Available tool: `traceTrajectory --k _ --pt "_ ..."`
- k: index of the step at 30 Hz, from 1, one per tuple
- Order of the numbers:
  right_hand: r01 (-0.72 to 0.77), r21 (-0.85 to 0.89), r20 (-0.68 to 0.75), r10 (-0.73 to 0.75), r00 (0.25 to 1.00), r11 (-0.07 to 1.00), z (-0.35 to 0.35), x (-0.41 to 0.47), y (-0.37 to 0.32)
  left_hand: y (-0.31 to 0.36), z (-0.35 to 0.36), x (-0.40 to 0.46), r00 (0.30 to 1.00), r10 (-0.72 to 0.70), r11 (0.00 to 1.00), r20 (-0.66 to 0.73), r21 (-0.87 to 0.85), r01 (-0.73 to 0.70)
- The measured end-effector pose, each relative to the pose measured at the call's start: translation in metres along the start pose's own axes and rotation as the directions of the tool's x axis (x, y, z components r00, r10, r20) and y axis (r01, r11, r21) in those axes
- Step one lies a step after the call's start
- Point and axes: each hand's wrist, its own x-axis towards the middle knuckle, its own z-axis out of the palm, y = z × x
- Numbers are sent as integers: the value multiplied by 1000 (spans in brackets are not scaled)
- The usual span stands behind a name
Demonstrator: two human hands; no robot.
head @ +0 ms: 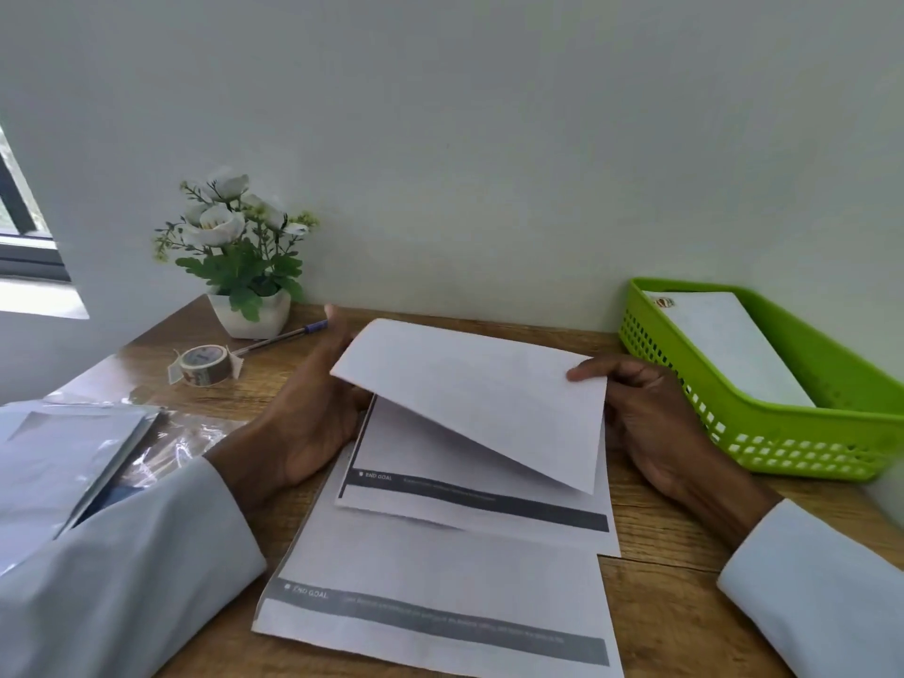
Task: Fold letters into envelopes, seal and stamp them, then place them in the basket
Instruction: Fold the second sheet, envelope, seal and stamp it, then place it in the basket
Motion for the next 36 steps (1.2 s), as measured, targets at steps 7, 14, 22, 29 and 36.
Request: traceTrajectory --k 7,14,22,29,36 --pt "28 -78 3 -28 1000 997 -3 3 3 1 1 -2 993 -100 979 61 186 87" --pt "-87 107 -8 88 996 990 -2 4 -3 -8 1 -3 995 -102 956 13 279 94" --pt "-224 215 154 194 969 950 4 -6 -10 -10 -2 0 998 -61 969 -22 238 64" --pt "-222 233 156 189 970 947 11 -9 -15 -8 1 -3 994 -101 955 39 285 86" --pt "-237 329 66 228 971 914 4 -4 -21 -6 5 -5 988 -153 932 25 335 136"
